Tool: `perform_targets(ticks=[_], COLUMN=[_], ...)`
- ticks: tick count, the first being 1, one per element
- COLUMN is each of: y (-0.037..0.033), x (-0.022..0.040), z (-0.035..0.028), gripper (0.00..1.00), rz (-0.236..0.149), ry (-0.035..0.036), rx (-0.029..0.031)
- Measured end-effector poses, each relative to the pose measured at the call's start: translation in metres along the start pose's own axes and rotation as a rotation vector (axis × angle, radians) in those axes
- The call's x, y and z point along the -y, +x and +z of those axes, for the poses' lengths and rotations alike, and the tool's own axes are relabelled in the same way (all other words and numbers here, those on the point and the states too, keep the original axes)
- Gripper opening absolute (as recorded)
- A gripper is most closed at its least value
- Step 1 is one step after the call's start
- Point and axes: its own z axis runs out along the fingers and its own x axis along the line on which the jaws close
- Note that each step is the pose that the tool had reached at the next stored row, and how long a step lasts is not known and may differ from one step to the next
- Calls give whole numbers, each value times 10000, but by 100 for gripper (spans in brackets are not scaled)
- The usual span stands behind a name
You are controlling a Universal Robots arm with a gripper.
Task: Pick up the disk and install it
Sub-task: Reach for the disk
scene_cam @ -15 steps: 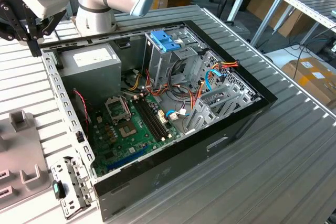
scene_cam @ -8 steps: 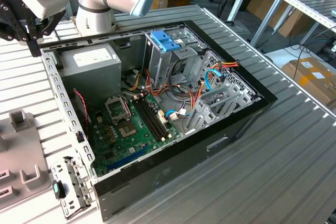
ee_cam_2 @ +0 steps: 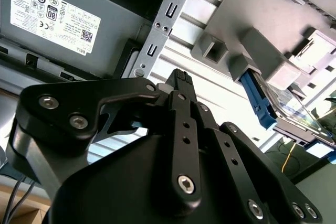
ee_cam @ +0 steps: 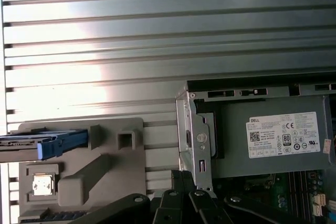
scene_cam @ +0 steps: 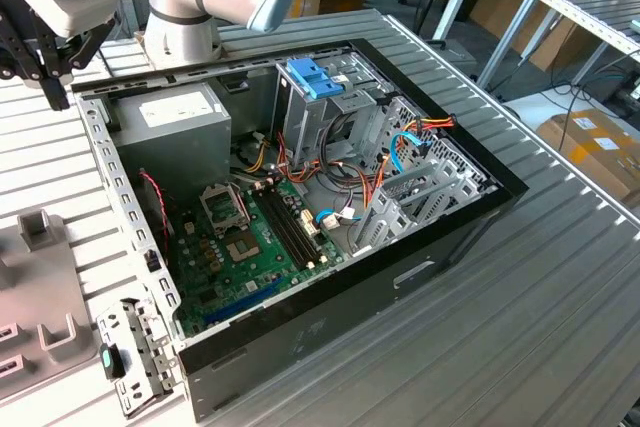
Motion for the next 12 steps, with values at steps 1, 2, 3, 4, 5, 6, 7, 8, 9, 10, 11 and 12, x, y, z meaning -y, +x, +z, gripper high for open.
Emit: perform_targets(ticks=[1, 2, 3, 4, 5, 6, 7, 8, 9, 10, 11, 12], y=[1, 2, 2, 3, 4, 4, 5, 5, 6, 7, 13, 23], x=[0, 0, 0, 0, 0, 0, 0, 1, 1, 1, 1, 2], z=[0, 0, 0, 0, 0, 0, 0, 0, 0, 0, -1, -1], gripper=[11, 11, 11, 11, 11, 11, 11, 11, 11, 11, 11, 11], rz=[1, 1, 1, 1, 1, 1, 1, 1, 1, 1, 3, 1], ry=[0, 0, 0, 0, 0, 0, 0, 0, 0, 0, 0, 0], rx=[0, 0, 0, 0, 0, 0, 0, 0, 0, 0, 0, 0])
